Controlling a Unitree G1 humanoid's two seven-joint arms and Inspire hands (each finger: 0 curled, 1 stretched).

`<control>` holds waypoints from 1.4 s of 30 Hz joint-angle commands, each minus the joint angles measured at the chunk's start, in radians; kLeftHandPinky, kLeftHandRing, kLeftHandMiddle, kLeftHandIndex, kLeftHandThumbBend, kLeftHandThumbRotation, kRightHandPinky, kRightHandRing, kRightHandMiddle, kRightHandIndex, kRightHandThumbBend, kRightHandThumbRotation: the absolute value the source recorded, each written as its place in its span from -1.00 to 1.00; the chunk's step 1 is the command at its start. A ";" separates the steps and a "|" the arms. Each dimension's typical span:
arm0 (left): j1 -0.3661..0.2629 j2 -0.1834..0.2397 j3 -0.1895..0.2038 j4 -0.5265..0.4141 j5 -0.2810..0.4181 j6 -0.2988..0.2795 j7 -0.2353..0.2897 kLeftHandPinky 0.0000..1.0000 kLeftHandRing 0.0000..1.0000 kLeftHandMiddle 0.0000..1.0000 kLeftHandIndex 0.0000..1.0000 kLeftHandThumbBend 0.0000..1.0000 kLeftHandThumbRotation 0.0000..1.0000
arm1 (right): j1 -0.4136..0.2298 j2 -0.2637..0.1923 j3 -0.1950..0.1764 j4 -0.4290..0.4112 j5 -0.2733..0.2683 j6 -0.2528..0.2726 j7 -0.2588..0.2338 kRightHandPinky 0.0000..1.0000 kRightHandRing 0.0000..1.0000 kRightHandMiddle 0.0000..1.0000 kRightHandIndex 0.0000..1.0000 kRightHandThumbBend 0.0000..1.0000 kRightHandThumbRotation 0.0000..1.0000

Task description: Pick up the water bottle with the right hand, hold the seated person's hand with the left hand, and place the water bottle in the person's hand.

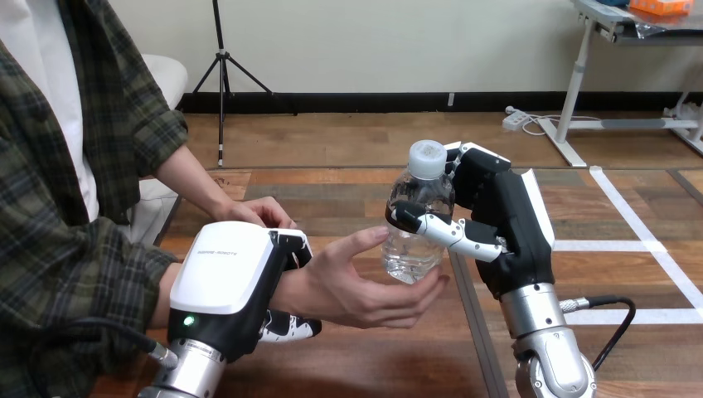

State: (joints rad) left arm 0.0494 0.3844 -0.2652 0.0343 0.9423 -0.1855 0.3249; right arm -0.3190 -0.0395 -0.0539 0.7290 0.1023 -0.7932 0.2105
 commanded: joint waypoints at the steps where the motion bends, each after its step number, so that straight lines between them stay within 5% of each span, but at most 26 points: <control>1: -0.059 0.000 -0.004 -0.007 0.008 0.008 0.018 -0.24 -0.22 -0.18 -0.21 0.92 -1.00 | -0.061 0.011 -0.010 -0.049 0.011 -0.017 -0.008 -0.20 -0.17 -0.09 -0.03 0.19 -1.00; 42: -0.067 0.006 0.003 0.016 -0.011 -0.021 0.041 -0.32 -0.30 -0.25 -0.29 0.83 -1.00 | -0.073 0.008 -0.005 -0.044 -0.018 -0.024 -0.034 -0.28 -0.22 -0.12 -0.03 0.21 -1.00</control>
State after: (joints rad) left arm 0.0434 0.3846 -0.2654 0.0440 0.9447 -0.1941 0.3422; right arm -0.3191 -0.0405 -0.0536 0.7290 0.0729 -0.7934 0.1794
